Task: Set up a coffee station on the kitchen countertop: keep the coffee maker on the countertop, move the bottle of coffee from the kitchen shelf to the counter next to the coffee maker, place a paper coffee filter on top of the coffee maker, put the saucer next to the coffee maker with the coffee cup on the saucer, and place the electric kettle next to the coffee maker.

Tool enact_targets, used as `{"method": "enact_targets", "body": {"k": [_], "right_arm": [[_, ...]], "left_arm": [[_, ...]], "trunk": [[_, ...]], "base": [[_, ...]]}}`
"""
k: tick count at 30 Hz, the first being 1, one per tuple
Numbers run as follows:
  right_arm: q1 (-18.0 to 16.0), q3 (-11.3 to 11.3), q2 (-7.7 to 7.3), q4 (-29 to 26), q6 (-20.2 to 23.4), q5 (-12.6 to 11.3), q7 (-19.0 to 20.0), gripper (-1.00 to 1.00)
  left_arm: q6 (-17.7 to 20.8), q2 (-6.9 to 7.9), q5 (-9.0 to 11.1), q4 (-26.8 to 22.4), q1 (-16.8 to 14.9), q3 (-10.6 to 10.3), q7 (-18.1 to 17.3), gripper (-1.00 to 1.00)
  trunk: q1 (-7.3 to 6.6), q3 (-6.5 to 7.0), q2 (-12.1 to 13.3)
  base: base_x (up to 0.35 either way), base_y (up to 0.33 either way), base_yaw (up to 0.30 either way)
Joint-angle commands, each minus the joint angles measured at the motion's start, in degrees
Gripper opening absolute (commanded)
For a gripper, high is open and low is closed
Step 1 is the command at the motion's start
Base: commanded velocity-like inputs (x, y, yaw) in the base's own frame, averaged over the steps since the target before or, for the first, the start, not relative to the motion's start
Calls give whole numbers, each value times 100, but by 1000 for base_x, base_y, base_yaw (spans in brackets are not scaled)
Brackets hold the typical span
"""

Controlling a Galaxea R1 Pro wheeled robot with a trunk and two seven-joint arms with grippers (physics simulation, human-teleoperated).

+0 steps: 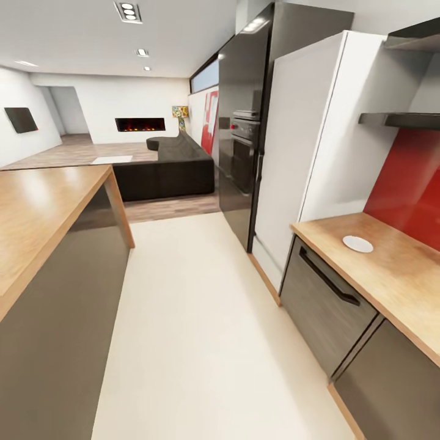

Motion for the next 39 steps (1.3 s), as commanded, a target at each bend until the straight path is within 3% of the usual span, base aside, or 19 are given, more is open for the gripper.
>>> {"method": "enact_targets", "body": {"k": [1,39], "right_arm": [[-4,-38,3,5,-22,1,3,100],[-4,-43,2,7,-22,1,1,100]], "left_arm": [[-5,0,55,1,-5,-49,-24,100],[-11,-76,46,-2,-10,-51,-24,100]], "trunk": [[6,-11,-10],[6,-11,-10]], "base": [[331,34,0],[338,2,0]]}}
